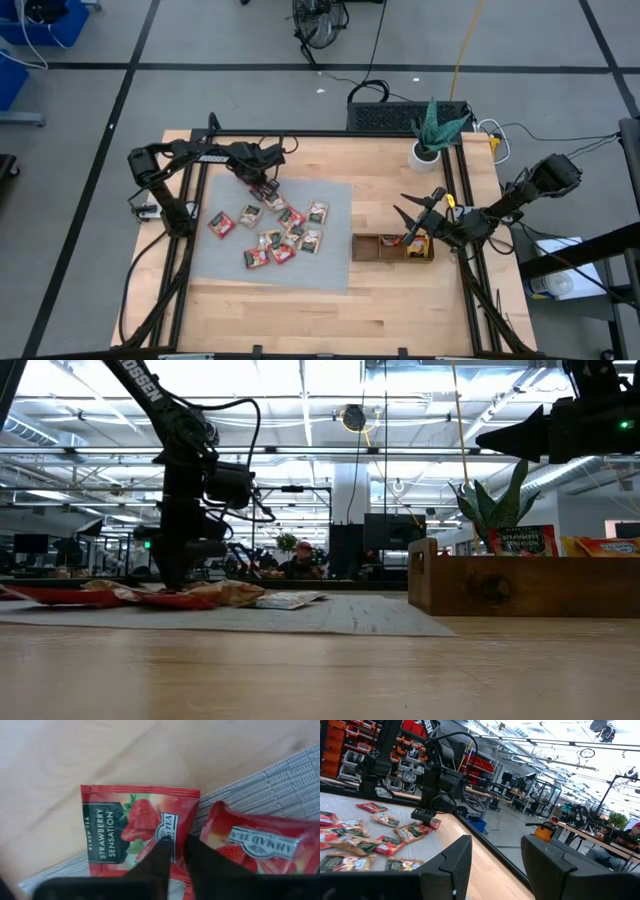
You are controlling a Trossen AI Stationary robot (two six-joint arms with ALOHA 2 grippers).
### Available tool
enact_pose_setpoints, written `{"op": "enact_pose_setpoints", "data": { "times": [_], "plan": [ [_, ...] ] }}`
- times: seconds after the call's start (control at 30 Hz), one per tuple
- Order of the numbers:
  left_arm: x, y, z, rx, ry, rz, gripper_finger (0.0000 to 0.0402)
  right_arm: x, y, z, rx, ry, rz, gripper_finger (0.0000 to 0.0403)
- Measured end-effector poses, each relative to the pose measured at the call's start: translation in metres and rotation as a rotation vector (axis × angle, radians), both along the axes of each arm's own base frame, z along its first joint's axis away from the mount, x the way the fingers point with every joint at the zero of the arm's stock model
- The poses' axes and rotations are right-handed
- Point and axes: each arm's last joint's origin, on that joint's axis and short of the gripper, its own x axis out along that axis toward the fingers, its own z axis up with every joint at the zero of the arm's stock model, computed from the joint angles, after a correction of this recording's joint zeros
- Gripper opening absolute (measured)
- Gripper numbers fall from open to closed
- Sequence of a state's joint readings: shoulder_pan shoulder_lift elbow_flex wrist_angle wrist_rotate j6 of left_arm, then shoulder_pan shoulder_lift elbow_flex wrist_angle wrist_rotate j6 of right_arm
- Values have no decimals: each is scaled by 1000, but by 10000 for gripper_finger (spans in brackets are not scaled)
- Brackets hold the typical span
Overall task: Pick & Place Tea
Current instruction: Put the red tea bag into the middle section of the wooden organizer
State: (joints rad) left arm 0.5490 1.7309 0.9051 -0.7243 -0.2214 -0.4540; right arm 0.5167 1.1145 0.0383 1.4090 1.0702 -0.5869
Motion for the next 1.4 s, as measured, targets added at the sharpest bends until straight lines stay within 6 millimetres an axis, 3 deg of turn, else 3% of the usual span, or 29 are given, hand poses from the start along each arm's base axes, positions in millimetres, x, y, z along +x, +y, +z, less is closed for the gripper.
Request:
{"op": "enact_pose_setpoints", "data": {
  "times": [0.07, 0.27, 0.43, 0.57, 0.77, 0.83, 1.07, 1.2, 1.4],
  "plan": [
    [0, 0, 0, 5, 4, -2, 16, 0, 0, 0, 0, 0, 0, 155],
    [2, -5, 7, 29, 16, -58, 16, 0, 0, 0, 1, 0, -1, 155],
    [10, -22, 36, 163, 19, -171, 10, 0, 0, 0, 15, -10, 3, 155],
    [23, -45, 62, 301, 29, -322, 10, 1, -3, 0, 65, -47, 4, 155],
    [60, -96, 86, 613, 166, -763, 10, 15, -23, -8, 258, -130, 110, 155],
    [75, -113, 88, 726, 199, -883, 10, 23, -31, -16, 317, -56, 125, 155],
    [126, -161, 84, 1039, 238, -1173, 10, 64, -58, -6, 489, -1, 175, 155],
    [143, -173, 70, 1114, 281, -1255, 10, 84, -68, 3, 470, -27, 259, 155],
    [152, -171, 53, 1129, 337, -1282, 10, 110, -80, 5, 461, -32, 337, 155]
  ]
}}
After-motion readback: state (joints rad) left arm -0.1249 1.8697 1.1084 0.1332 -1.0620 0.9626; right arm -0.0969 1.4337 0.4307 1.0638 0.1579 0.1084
